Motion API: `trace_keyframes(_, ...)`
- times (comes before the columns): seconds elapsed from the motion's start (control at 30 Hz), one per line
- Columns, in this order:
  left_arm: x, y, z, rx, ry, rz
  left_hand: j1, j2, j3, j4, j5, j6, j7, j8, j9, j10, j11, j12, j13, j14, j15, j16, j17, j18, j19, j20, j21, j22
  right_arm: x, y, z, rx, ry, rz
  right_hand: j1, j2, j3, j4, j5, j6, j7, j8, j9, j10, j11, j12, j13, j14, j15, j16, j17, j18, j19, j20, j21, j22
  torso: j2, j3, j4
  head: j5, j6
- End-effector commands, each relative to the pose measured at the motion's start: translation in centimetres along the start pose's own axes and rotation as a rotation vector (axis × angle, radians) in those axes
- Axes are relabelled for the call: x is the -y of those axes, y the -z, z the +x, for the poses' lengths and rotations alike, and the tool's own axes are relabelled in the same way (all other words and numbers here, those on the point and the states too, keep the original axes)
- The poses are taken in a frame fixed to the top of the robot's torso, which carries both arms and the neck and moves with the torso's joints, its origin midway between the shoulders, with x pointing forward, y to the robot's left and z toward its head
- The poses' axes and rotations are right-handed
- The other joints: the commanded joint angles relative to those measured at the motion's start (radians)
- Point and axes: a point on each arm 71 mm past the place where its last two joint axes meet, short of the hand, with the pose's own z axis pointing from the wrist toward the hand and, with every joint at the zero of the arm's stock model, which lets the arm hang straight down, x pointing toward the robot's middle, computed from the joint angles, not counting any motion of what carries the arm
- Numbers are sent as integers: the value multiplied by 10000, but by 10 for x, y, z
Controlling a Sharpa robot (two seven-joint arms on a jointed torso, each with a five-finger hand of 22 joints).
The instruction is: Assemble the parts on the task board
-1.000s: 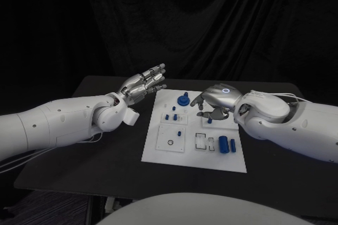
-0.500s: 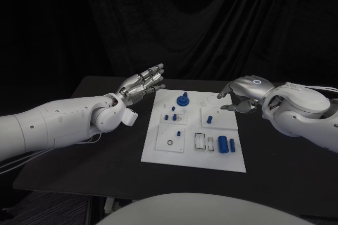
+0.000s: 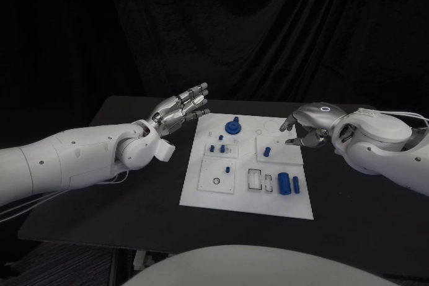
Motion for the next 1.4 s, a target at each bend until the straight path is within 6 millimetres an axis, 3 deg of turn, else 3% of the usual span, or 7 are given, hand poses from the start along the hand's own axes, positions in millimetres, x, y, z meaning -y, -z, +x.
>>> trace_keyframes(0.03, 0, 1, 1, -24, 41, 234, 117, -13, 32, -47, 62, 26, 78, 54, 3, -8, 52, 63, 12, 5, 75, 23, 12, -174, 64, -19, 31, -15, 1, -4, 10, -449, 26, 93, 119, 21, 4, -94, 102, 37, -48, -41, -19, 88, 4, -64, -29, 67, -7, 62, 33, -9, 82, -3, 45, 1616, 7, 17, -7, 11, 1)
trace_keyframes(0.3, -2, 3, 2, 12, 56, 260, -10, -53, -68, 97, -299, 9, 18, 59, 1, -2, 62, 96, 10, 3, 50, 22, 11, -180, 57, -26, 24, -41, -4, -17, 29, -946, 9, -109, 61, 14, -55, -83, -103, -65, -42, -77, -52, 177, -28, -129, -80, 124, -31, 118, 116, -26, 144, -21, 141, 1641, 13, 17, 19, 40, 1)
trace_keyframes(0.7, -1, 4, 0, 197, -59, 496, -1686, -346, -1042, 189, -4811, 124, 43, 173, 16, 14, 91, 293, 20, -306, -372, -127, -62, 72, -559, -234, -353, -669, -14, -32, 45, -1105, -58, -454, -33, 3, -144, -29, -316, -142, -59, -73, -75, 191, -42, -231, -144, 167, -48, 149, 159, -43, 206, -40, 230, 1663, 22, 26, 39, 40, 1)
trace_keyframes(0.83, -2, 4, 1, 243, -93, 521, -1965, -665, -1143, 190, -4833, 87, -62, 153, 17, -5, 38, 188, 14, -423, -507, -196, -102, 97, -648, -342, -421, -771, -19, -37, 47, -1103, -56, -597, 10, 49, -128, -51, -282, -88, -46, -40, -63, 266, -40, -237, -157, 168, -48, 146, 155, -44, 210, -44, 231, 1663, 25, 32, 13, 30, 1)
trace_keyframes(0.93, -2, 4, 1, 266, -109, 530, -2039, -2188, -97, 236, -4829, -63, -341, 81, -5, -11, -86, 103, 12, -468, -571, -222, -122, 128, -655, -367, -441, -795, -24, -40, 47, -1044, -63, -720, 42, 69, -119, -73, -225, -56, -34, -26, -57, 327, -41, -242, -168, 168, -51, 142, 148, -42, 206, -46, 217, 1659, 22, 28, -11, 62, 1)
trace_keyframes(1.0, -2, 4, 1, 275, -113, 530, -2297, -2654, 721, 242, -4824, -76, -357, 64, -5, 1, -104, 72, 13, -468, -576, -222, -122, 142, -650, -353, -448, -805, -26, -42, 47, -1016, -63, -787, 59, 75, -115, -87, -194, -34, -29, -17, -53, 364, -42, -243, -173, 171, -52, 144, 152, -43, 209, -47, 220, 1660, 13, 17, -5, 64, 1)
trace_keyframes(1.4, -4, 3, 2, 188, -40, 409, -1570, -1492, 965, 143, -4071, -97, -238, 50, -20, -26, -48, 55, -2, -464, -445, -220, -121, 163, -620, -184, -430, -789, -37, -51, 48, -1099, -40, -1077, 270, 187, 23, -257, 215, 264, -6, 88, 10, 702, -61, -310, -262, 175, -72, 132, 136, -45, 218, -64, 222, 1662, -4, 9, 10, 59, 1)
